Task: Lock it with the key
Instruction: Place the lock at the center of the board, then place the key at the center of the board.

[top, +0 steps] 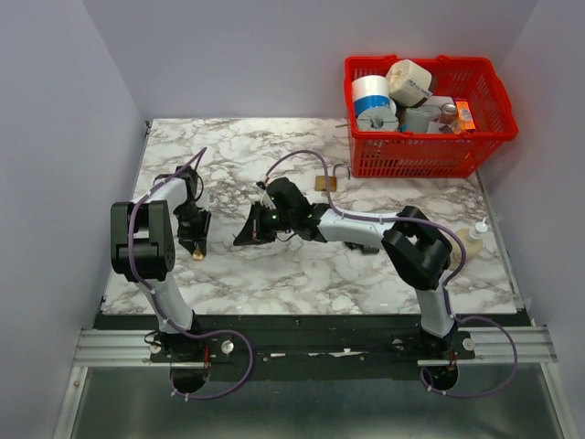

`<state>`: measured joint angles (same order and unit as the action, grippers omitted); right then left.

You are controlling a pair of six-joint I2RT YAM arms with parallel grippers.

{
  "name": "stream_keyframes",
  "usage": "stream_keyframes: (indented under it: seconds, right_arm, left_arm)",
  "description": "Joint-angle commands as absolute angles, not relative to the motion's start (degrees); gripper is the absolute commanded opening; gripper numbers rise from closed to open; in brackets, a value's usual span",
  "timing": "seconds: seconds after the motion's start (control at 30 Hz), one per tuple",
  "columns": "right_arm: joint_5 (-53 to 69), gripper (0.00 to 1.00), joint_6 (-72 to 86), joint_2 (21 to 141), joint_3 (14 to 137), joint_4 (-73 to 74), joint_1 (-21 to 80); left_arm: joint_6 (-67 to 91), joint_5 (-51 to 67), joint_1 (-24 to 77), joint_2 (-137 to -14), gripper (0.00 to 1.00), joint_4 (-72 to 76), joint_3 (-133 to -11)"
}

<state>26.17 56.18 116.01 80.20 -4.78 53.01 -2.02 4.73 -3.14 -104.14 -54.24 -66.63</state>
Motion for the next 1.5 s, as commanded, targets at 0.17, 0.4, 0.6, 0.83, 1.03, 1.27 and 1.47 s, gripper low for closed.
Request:
stream_keyframes:
  seconds: [0.17,0.4,0.6,0.83,1.03,1.27,1.47]
  right_arm:
    - [22.94,0.01,62.4,121.11,78.75,-12.83,55.46]
    - [21.54,0.01,66.88,124.36,79.63,-14.68,56.42]
    - [20.31,0.01,70.66,127.52,80.94,-16.25,57.56]
    - [18.11,0.01,73.39,132.71,87.27,-14.68,59.24]
    - [16.61,0.01,75.23,135.61,89.38,-14.15,60.12]
    - [16.17,0.05,76.02,138.51,92.63,-13.54,60.21]
    - [16.08,0.15,76.73,139.39,92.99,-13.36,60.56]
  left_arm:
    - [-1.41,6.24,-4.04,-106.88,0.4,-54.67,-68.91]
    - [-0.88,8.0,-4.31,-105.56,0.77,-56.42,-70.05]
    - [-0.18,10.27,-6.59,-103.36,0.84,-59.23,-72.77]
    - [1.58,12.66,-10.1,-99.24,0.91,-63.01,-81.2]
    - [2.28,14.59,-13.44,-97.65,0.99,-65.74,-85.07]
    - [1.93,16.08,-14.68,-94.92,0.99,-66.44,-84.9]
    - [2.02,16.96,-15.47,-94.04,0.99,-67.15,-85.17]
